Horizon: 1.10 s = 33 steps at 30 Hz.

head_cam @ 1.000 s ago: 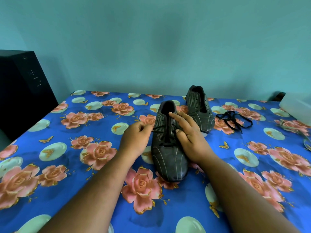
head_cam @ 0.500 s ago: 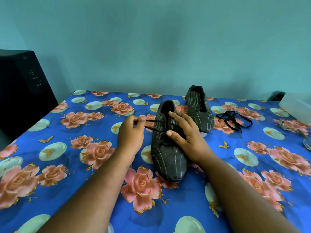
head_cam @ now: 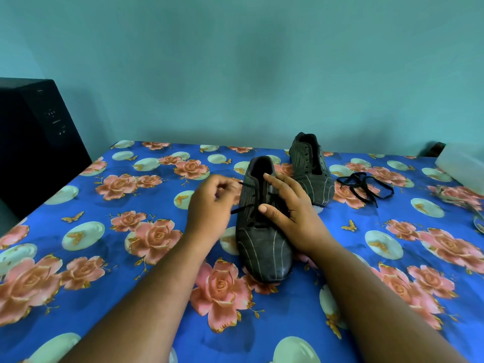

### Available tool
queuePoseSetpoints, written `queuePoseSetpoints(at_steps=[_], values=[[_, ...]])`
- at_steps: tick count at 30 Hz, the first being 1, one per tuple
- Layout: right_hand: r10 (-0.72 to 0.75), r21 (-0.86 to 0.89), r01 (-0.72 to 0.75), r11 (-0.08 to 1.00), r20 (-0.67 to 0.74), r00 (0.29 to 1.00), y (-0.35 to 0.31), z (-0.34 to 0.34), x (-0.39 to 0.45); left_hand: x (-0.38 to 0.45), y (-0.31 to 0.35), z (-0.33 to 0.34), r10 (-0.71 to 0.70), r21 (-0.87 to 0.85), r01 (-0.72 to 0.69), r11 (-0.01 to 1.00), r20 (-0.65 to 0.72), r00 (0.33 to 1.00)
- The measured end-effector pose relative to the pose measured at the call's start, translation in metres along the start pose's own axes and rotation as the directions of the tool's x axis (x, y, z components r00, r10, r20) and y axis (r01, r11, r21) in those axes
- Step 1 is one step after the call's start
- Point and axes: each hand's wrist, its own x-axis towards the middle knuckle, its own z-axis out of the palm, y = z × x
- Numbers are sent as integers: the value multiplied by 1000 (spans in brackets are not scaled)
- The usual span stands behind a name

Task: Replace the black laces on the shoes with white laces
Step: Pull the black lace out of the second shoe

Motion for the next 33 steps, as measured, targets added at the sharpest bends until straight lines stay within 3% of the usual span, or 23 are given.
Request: queuePoseSetpoints(at_steps=[3, 5, 8, 10, 12, 20, 26, 28, 30, 33], values=[[1, 1, -1, 1000, 3, 1000, -2, 0, -1, 11, -7, -9, -263, -100, 249, 963, -171, 950], [0, -1, 0, 1000, -1, 1000, -1, -1, -1, 14, -18, -12, -285, 42, 293, 955, -146, 948], [3, -6, -3, 1000, -1, 1000, 1, -1, 0, 7, -19, -8, -53, 271, 51, 961, 0, 999], [-8, -11, 8, 1000, 0, 1000, 2, 0, 0, 2, -12, -2, 146, 216, -159, 963, 77, 986], [-15, -7, 15, 1000, -6, 1000, 1, 1, 0, -2, -8, 5, 252, 185, -275, 943, 139, 958], [-16, -17, 16, 1000, -5, 1000, 1, 0, 0, 0, -1, -1, 136, 7, -139, 990, 158, 978], [-22, -6, 22, 1000, -7, 1000, 0, -1, -1, -6, -3, 8, 215, 131, -243, 961, 197, 957], [-22, -1, 22, 1000, -3, 1000, -1, 0, -1, -4, 1, 5, 108, 8, -110, 994, 138, 984], [-9, 10, 9, 1000, 4, 1000, -2, 0, -1, 0, 5, -2, -86, -197, 93, 976, 41, 995], [3, 7, -3, 1000, 16, 1000, -2, 0, 0, 10, 2, -8, -341, -375, 273, 886, -125, 932]])
